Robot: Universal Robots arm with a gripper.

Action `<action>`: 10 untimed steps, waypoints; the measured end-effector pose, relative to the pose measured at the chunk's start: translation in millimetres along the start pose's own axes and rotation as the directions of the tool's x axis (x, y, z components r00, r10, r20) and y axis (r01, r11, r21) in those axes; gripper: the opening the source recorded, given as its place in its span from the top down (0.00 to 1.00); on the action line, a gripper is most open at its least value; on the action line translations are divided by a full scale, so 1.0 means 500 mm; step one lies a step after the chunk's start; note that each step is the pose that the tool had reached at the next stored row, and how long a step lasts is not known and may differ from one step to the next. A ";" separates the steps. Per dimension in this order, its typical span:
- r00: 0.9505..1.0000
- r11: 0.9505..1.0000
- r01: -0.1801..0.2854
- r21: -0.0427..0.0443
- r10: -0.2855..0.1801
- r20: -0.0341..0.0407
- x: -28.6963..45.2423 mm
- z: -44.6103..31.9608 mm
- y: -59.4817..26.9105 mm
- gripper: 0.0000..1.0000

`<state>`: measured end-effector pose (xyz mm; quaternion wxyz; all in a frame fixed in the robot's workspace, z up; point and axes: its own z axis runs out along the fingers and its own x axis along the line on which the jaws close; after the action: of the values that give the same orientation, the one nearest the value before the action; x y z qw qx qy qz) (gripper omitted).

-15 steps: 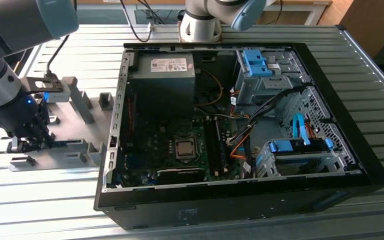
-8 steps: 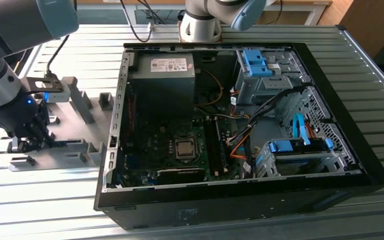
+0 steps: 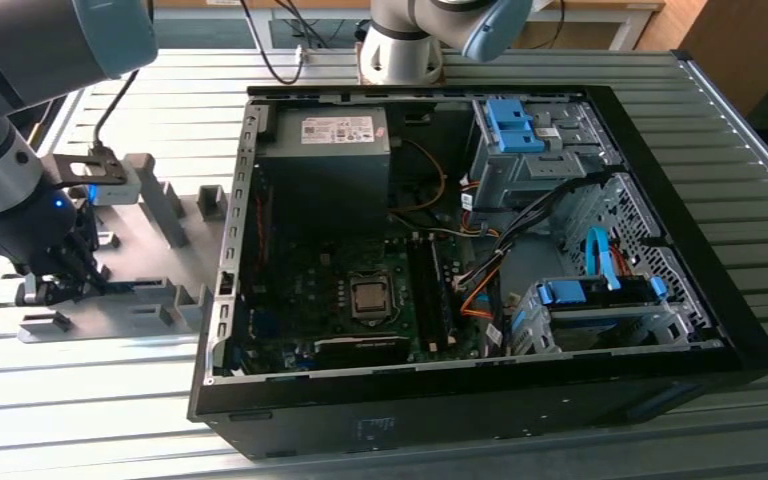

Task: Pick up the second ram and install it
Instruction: 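Pick up the second ram and move it above second insertion slot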

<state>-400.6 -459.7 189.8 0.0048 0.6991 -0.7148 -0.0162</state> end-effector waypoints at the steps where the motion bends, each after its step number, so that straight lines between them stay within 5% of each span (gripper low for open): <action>1: 1.000 1.000 0.000 0.000 0.000 0.000 0.000 0.000 0.000 0.86; 10: 1.000 1.000 0.000 0.000 0.000 0.000 0.000 0.000 0.000 0.86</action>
<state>-400.6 -459.7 189.8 0.0048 0.6992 -0.7148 -0.0162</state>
